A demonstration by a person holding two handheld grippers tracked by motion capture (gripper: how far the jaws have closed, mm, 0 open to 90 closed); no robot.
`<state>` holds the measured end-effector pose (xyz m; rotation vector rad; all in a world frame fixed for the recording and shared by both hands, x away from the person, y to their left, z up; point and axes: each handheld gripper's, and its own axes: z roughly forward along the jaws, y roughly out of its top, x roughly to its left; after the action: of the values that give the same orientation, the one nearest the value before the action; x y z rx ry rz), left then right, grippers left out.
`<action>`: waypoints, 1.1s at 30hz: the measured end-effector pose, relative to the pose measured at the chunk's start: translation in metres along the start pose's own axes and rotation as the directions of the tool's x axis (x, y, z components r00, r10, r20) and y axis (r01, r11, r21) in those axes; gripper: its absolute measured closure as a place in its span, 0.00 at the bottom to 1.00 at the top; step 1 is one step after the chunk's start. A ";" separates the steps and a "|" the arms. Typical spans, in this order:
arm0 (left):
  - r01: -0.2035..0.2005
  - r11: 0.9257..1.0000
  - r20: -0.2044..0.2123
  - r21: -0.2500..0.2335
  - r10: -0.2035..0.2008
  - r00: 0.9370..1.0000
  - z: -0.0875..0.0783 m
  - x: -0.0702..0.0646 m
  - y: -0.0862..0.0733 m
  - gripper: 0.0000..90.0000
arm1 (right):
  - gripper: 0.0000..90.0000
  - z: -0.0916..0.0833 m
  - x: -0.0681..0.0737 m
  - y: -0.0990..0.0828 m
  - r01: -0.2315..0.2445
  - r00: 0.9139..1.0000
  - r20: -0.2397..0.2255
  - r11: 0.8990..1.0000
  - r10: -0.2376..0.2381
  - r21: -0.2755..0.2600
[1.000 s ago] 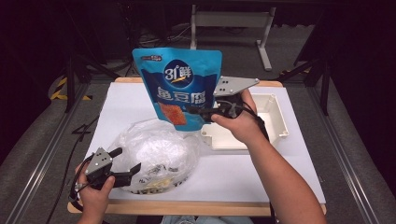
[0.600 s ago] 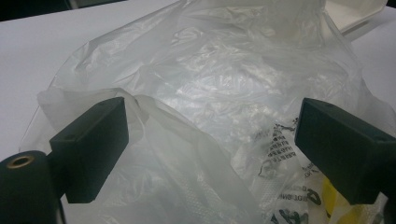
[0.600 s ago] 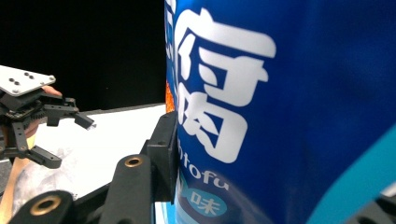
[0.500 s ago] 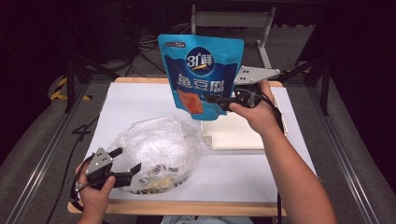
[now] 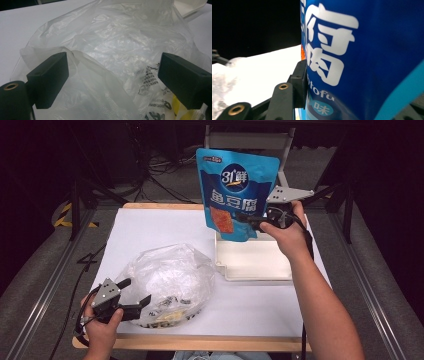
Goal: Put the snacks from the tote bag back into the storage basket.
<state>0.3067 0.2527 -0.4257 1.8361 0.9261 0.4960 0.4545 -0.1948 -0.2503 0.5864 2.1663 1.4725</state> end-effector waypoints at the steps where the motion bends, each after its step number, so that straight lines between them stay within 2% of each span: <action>1: 0.000 1.000 -0.001 0.000 0.000 1.000 0.000 0.000 0.000 0.12 | 0.61 0.000 -0.002 -0.001 -0.001 1.000 0.006 1.000 0.001 0.002; 8: 0.001 1.000 -0.002 -0.001 -0.001 1.000 0.000 0.000 0.000 0.12 | 0.61 -0.003 -0.018 -0.009 0.001 0.998 0.059 1.000 -0.002 0.024; 12: 0.001 1.000 -0.001 -0.001 -0.001 1.000 0.000 0.000 0.000 0.12 | 0.61 -0.001 -0.028 -0.018 -0.012 0.996 0.091 1.000 0.011 0.016; 15: 0.001 1.000 -0.001 0.000 -0.001 1.000 0.000 0.000 0.000 0.12 | 0.61 0.000 -0.033 -0.024 -0.029 0.995 0.096 1.000 0.028 0.010; 20: 0.001 1.000 0.001 0.003 -0.001 1.000 0.001 0.000 0.000 0.12 | 0.60 0.003 -0.039 -0.033 -0.018 0.993 0.113 1.000 0.017 0.012; 23: 0.003 1.000 0.003 0.005 -0.003 1.000 0.001 0.000 0.000 0.12 | 0.60 0.006 -0.041 -0.040 -0.028 0.993 0.111 0.999 0.026 0.019; 33: -0.002 1.000 0.001 0.004 0.002 1.000 0.001 0.000 0.000 0.12 | 0.61 0.014 -0.044 -0.066 -0.084 0.991 0.107 0.996 0.080 0.036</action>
<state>0.3073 0.2522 -0.4265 1.8408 0.9251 0.4943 0.4919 -0.2321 -0.3112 0.7584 2.1168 1.4090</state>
